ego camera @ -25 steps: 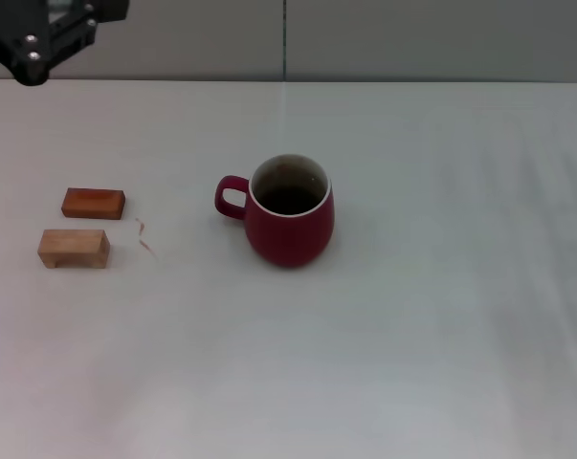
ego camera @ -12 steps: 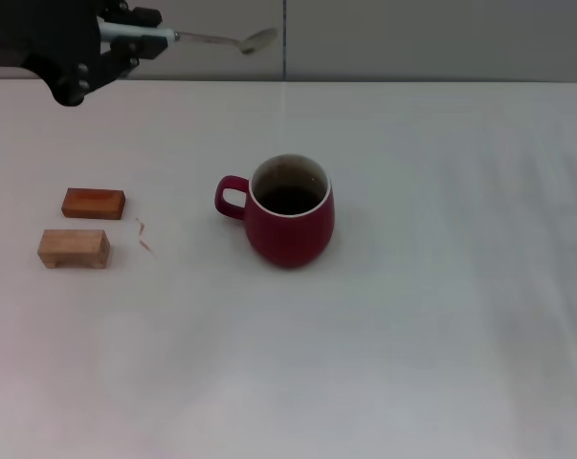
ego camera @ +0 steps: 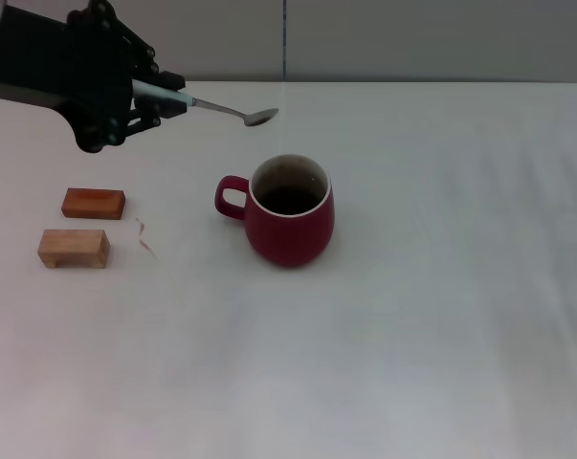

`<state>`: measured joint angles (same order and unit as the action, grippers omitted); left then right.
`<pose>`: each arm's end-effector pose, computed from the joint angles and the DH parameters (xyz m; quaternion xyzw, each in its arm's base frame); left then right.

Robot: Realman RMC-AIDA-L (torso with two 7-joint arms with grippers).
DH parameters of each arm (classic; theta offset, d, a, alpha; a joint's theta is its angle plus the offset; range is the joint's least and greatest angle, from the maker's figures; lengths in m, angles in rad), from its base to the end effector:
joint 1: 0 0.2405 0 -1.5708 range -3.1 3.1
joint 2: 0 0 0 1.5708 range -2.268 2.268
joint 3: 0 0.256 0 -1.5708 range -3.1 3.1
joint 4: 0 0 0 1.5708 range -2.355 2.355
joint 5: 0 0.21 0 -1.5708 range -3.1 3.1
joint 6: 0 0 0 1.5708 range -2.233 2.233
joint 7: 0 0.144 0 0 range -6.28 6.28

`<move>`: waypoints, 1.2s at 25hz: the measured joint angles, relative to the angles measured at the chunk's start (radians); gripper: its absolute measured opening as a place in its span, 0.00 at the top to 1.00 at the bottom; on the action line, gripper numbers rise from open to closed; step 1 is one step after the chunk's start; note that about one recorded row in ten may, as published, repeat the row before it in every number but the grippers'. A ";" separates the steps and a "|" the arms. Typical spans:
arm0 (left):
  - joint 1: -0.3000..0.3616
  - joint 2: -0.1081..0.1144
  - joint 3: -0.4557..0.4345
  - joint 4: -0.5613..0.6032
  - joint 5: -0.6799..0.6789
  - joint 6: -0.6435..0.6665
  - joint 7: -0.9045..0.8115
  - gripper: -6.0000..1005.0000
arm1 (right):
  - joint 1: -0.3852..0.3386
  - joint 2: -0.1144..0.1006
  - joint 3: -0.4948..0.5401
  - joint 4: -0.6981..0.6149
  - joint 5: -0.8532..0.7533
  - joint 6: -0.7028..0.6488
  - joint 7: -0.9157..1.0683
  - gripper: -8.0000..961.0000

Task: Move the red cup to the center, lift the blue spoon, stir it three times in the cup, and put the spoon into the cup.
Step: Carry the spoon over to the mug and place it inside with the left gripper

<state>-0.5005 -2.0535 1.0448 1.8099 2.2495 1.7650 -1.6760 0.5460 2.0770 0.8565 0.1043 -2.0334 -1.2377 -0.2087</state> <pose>-0.1254 0.3268 0.1055 -0.9659 0.1351 0.0589 0.2127 0.3166 0.3628 0.0260 -0.6361 0.1184 0.2249 0.7285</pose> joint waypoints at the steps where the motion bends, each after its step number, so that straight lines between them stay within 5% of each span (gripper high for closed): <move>1: -0.007 -0.001 0.017 0.004 0.016 0.003 -0.006 0.86 | 0.000 0.000 0.000 0.000 0.000 0.000 0.000 0.36; 30: -0.213 -0.019 0.315 -0.018 0.368 0.065 -0.126 0.86 | -0.005 0.003 -0.002 0.000 -0.002 0.015 0.000 0.35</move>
<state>-0.7131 -2.0727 1.3596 1.7918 2.6178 1.8304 -1.8021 0.5414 2.0803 0.8548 0.1043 -2.0356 -1.2224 -0.2090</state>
